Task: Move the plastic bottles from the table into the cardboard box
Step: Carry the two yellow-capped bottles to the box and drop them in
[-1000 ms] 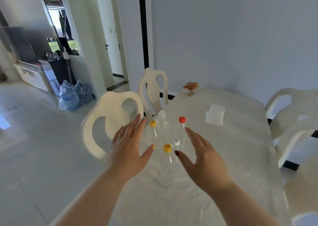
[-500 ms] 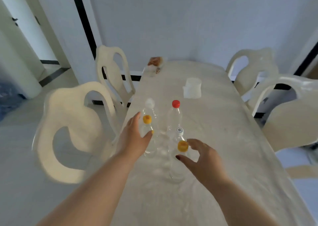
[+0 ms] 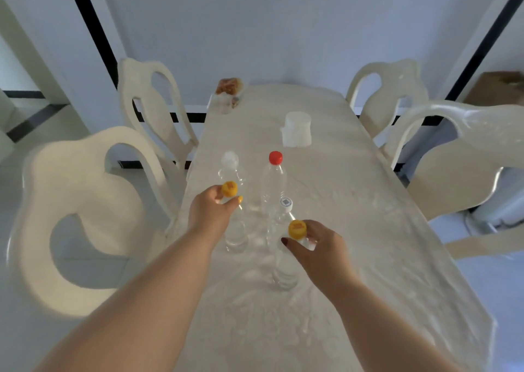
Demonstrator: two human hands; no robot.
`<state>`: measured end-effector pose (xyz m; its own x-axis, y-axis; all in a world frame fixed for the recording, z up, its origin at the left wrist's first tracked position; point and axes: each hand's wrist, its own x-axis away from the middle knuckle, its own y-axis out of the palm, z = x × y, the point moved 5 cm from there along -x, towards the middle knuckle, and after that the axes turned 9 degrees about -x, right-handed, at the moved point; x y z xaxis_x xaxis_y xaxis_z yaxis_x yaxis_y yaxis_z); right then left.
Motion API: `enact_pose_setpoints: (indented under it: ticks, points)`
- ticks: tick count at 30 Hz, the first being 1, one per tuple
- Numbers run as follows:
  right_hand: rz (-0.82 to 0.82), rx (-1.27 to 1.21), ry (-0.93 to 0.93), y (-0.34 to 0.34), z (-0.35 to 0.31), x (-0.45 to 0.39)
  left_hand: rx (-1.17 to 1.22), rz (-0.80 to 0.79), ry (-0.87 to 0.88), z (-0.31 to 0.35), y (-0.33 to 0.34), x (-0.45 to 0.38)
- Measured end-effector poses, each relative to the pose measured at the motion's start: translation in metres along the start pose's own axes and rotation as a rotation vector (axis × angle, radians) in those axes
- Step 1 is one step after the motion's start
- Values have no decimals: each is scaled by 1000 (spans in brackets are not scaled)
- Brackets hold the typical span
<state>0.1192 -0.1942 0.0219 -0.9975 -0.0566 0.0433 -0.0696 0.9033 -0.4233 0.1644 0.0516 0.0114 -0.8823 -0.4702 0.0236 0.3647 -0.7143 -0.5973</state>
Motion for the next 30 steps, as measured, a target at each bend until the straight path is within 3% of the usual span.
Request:
enact_pose_setpoints:
  ticks: [9,15,30]
  points:
    - [142,-105,-46,-35,-2,30,227,-17,198,28,-17,60]
    - [248,-105,-72,-98,-20,67,301,-171,328,96,-16,100]
    - [575,-50,-16,-343,14,166,356,-563,538,269,132,238]
